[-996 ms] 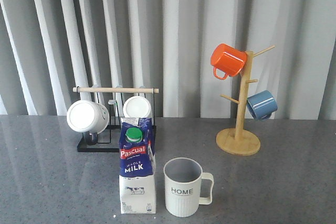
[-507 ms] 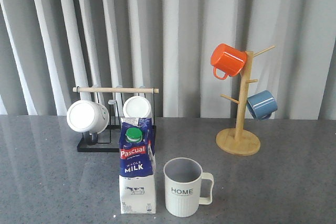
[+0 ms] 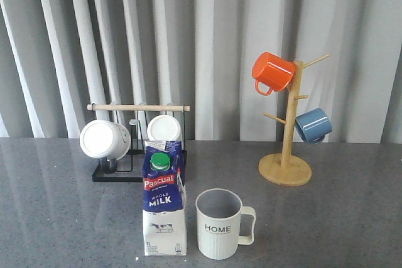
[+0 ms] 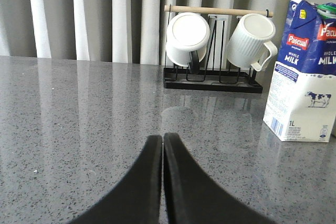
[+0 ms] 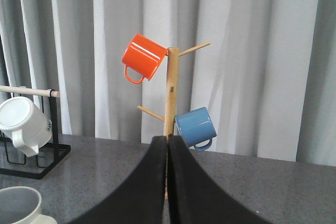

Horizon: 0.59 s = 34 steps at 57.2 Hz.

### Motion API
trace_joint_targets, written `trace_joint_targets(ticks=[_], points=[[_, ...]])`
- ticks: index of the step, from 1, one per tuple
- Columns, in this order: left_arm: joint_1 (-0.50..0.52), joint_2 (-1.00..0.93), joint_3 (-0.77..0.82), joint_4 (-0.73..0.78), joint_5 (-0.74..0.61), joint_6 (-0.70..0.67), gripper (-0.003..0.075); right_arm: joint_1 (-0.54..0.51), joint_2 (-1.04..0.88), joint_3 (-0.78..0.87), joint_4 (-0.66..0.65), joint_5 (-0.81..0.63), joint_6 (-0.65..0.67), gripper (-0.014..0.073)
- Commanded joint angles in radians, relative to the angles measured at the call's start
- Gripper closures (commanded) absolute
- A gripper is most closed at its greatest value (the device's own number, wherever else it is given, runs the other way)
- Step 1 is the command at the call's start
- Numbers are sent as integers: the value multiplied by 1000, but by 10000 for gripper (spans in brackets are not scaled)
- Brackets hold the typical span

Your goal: Place milk next to cup

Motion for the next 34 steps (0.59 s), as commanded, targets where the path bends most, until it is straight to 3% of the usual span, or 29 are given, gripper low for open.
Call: trace_joint_targets(ticks=[1,10,17,27,34], points=[[-1,-10,-20,-9,-70,-7,727,-8,-4,-24,-4,-68,-1,603],[-1,-10,-20,-9,-70,-7,727,-8,-14,-23,-8,-56,-10,603],[-1,-10,-20,-9,-70,-7,727,-8,-126,21,-8,56,-92,603],[-1,-10,-20,-9,-70,-7,727,-8,-320,234,164,62,-234,603],[-1,-10,-20,-9,-70,-7,727,-6,-481,401,240,60,-264,603]])
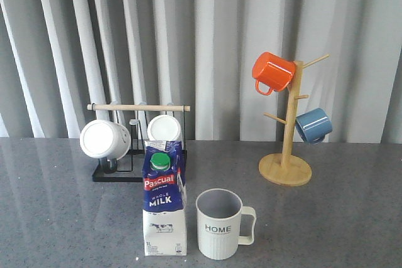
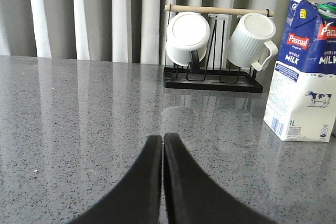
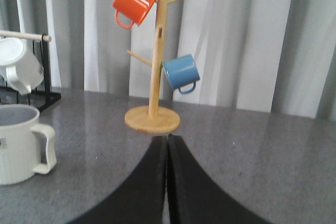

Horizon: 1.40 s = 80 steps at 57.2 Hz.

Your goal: Place milk next to cup

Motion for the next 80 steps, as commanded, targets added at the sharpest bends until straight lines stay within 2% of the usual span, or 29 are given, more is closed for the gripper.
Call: trace_joint_targets(ticks=[1,15,33,58,80], points=[[-1,-10,-20,-9,-71,-7,727,-6,-108,77,47,-65,-31,603],[-1,-10,-20,-9,-71,-7,727,-6,-402,211,47,-7,-31,603],[-1,-10,-20,-9,-71,-7,727,3,-398,254,41,-22,-24,603],[-1,-10,-20,-9,-71,-7,727,3,-397,255,38,51,-4,603],[-1,-10,-20,-9,-71,-7,727,3,-397,255,38,-12,0,603]])
